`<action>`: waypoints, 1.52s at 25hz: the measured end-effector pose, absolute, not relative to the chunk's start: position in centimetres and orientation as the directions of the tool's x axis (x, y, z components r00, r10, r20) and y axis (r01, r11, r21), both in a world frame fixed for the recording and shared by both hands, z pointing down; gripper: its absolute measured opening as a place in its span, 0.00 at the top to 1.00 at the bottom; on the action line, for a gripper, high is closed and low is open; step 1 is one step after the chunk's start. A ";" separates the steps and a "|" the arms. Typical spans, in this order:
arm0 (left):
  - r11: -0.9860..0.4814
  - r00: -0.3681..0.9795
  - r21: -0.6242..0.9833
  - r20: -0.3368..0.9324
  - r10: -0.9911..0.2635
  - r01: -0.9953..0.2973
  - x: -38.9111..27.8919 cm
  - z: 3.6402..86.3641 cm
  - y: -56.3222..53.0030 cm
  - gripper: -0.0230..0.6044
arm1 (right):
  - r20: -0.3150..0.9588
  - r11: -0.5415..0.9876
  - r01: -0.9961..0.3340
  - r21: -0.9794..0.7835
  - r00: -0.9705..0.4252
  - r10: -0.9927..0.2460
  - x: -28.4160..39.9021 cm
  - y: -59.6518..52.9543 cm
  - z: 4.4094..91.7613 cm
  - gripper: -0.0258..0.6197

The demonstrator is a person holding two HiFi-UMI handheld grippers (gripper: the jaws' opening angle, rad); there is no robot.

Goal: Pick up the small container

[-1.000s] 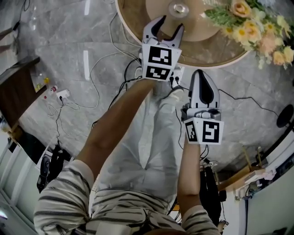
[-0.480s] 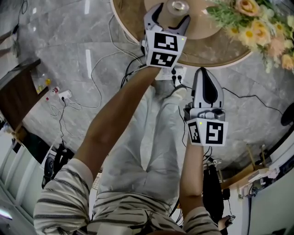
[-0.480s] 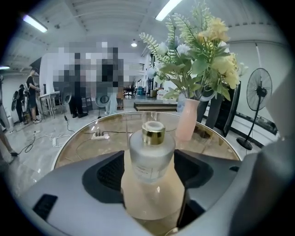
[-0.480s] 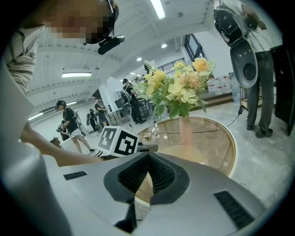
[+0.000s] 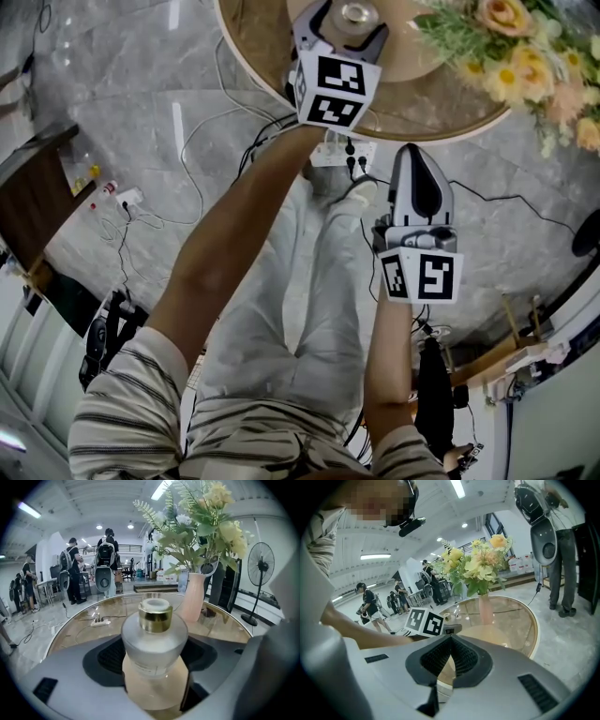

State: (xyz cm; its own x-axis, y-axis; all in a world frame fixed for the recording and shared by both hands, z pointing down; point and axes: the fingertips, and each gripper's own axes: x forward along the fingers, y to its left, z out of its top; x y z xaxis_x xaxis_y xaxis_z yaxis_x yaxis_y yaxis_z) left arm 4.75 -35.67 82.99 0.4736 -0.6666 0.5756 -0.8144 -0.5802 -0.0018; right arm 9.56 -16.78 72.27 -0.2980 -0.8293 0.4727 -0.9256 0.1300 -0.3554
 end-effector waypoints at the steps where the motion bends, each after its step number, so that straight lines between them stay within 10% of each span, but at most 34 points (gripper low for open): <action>1: -0.580 0.473 -0.002 0.575 -0.667 -0.815 4.8 83.1 -35.8 0.43 | 0.474 0.127 -0.926 -0.355 -0.295 -0.829 9.7 -16.8 72.3 0.95; 38: -0.524 0.467 0.047 0.524 -0.712 -0.850 1.3 71.5 -30.7 0.44 | 0.428 0.162 -0.942 -0.294 -0.282 -0.859 9.5 -13.3 63.1 0.95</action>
